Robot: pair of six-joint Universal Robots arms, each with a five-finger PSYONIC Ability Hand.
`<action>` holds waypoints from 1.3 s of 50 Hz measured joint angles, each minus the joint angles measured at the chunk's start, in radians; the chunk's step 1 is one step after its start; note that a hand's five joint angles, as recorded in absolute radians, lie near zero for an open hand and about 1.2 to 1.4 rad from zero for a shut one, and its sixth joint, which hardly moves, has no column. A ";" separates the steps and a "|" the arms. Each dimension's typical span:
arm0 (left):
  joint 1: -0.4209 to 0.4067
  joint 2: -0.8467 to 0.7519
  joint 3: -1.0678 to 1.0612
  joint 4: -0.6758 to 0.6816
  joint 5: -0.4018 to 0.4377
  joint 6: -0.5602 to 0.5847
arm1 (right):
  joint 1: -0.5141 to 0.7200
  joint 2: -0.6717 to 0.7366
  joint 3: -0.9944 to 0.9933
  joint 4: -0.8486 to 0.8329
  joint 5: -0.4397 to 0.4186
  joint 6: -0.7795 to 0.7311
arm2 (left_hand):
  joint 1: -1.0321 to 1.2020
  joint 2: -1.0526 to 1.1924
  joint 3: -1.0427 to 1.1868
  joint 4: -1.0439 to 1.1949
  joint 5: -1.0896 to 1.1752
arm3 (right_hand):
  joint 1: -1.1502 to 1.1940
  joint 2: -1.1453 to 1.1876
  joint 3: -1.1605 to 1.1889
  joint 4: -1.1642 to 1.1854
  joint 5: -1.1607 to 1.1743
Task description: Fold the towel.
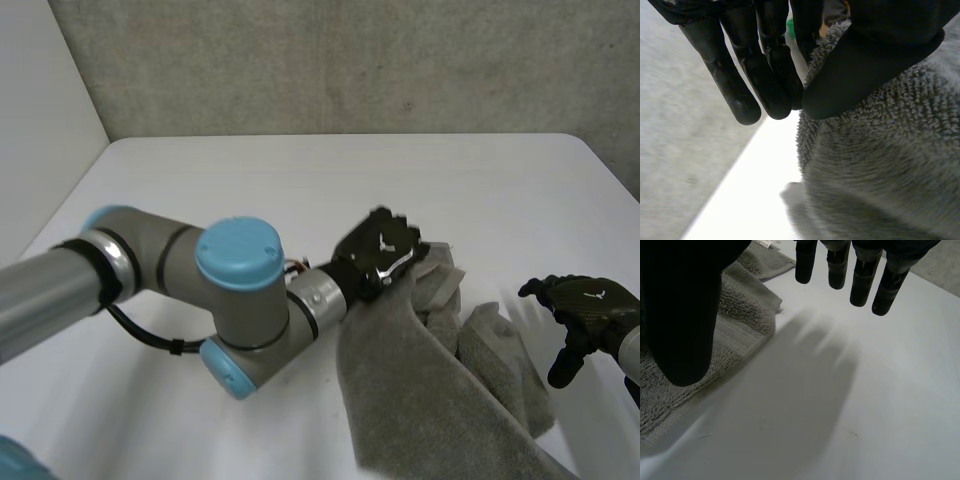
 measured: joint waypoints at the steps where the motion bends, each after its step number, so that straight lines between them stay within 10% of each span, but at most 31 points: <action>1: 0.000 0.000 0.000 0.000 0.000 0.000 | 0.000 0.000 0.000 0.000 0.000 0.000 | 0.000 0.000 0.000 0.000 0.000 | 0.000 0.000 0.000 0.000 0.000; 21: 0.167 0.229 -0.108 0.081 -0.640 0.005 | 0.106 -0.060 -0.031 0.071 0.004 0.021 | 0.000 0.008 0.007 0.008 0.012 | 0.000 0.000 0.000 0.000 0.000; 37: 0.337 0.413 -0.484 0.081 -0.655 0.001 | 0.329 -0.122 -0.061 0.139 0.003 0.113 | 0.000 0.008 0.007 0.008 0.016 | 0.000 0.001 0.000 0.000 0.000; 65: 0.353 0.543 -0.740 0.084 -0.647 -0.005 | 0.584 0.142 -0.150 0.079 0.122 0.418 | 0.000 0.008 0.007 0.008 0.016 | 0.200 0.124 0.123 0.105 0.099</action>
